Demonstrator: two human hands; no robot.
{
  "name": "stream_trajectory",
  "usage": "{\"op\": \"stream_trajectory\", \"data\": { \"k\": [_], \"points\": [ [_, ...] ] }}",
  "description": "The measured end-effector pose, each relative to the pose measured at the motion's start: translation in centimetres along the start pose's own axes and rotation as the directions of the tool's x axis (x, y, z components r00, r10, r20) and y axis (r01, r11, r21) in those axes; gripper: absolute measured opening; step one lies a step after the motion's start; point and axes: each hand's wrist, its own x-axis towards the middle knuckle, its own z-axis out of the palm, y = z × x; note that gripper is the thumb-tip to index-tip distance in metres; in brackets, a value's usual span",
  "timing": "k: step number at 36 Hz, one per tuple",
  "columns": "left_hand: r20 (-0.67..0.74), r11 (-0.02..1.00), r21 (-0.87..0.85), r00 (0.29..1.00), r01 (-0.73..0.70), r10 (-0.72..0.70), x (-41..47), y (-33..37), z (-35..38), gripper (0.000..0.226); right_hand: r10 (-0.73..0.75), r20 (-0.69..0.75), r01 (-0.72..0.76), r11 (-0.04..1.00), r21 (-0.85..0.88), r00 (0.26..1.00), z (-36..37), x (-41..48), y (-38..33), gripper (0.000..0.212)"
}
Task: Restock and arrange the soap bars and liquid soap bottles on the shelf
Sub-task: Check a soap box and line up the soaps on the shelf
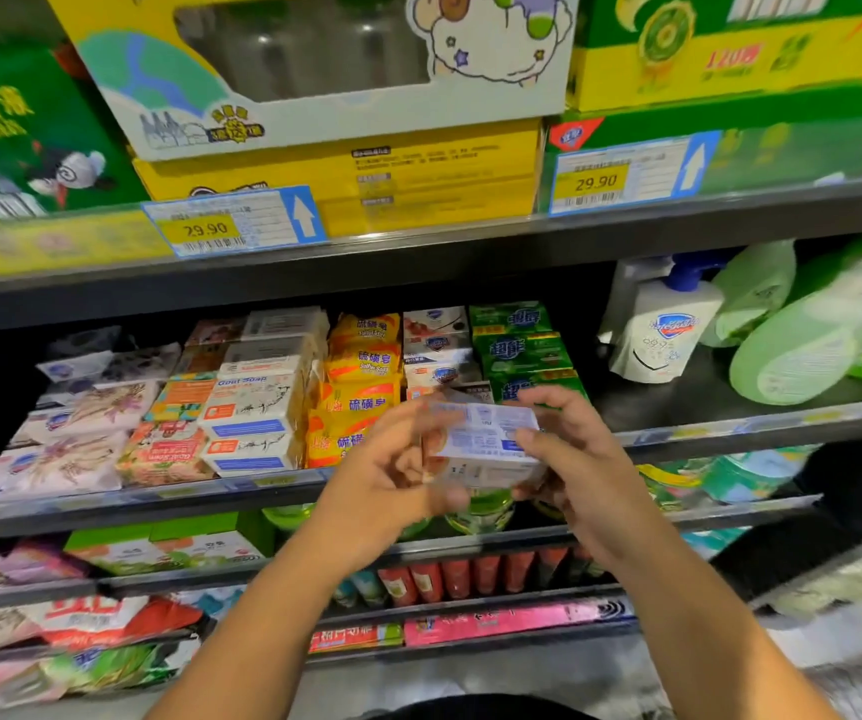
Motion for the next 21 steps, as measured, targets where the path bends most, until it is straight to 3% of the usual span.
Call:
{"op": "stream_trajectory", "data": {
  "k": [3,6,7,11,13,16,19,21],
  "points": [
    [0.025,0.964,0.251,0.997,-0.083,0.08,-0.4,-0.2,-0.7,0.062,0.042,0.113,-0.06,0.986,0.157,0.993,-0.7,-0.2,-0.1,0.014],
    [-0.061,0.949,0.305,0.993,-0.079,0.102,-0.4,-0.4,-1.1,0.059,0.036,0.322,-0.123,0.959,0.256,0.946,-1.7,-0.2,0.2,0.069],
    [-0.089,0.962,0.269,0.993,-0.054,0.08,-0.4,-0.4,-1.2,0.058,0.033,0.348,-0.117,0.967,0.225,0.937,-1.8,-0.3,0.2,0.074],
    [-0.133,0.984,0.171,0.988,-0.048,0.072,-0.5,-0.2,-1.4,0.041,-0.036,0.256,0.035,0.999,0.008,0.966,-1.3,-0.1,0.4,0.037],
    [-0.126,1.0,-0.004,0.992,0.004,-0.004,-0.7,0.0,-0.9,0.039,-0.053,0.239,0.053,0.999,0.004,0.97,-0.9,0.0,0.6,0.026],
    [-0.145,0.98,-0.195,0.988,0.026,-0.055,-1.0,0.7,-0.2,0.046,-0.021,0.184,0.009,0.998,0.061,0.983,0.0,0.1,0.5,0.033],
    [-0.173,0.986,-0.165,0.984,0.002,-0.031,-1.1,0.8,-0.5,0.062,-0.042,0.105,0.039,0.999,0.026,0.994,0.8,0.5,0.5,0.045],
    [-0.115,0.985,-0.171,0.993,0.013,-0.033,-1.3,0.4,-1.2,0.071,-0.053,0.071,0.052,0.999,0.006,0.996,1.3,0.5,0.4,0.037]
  ]
}}
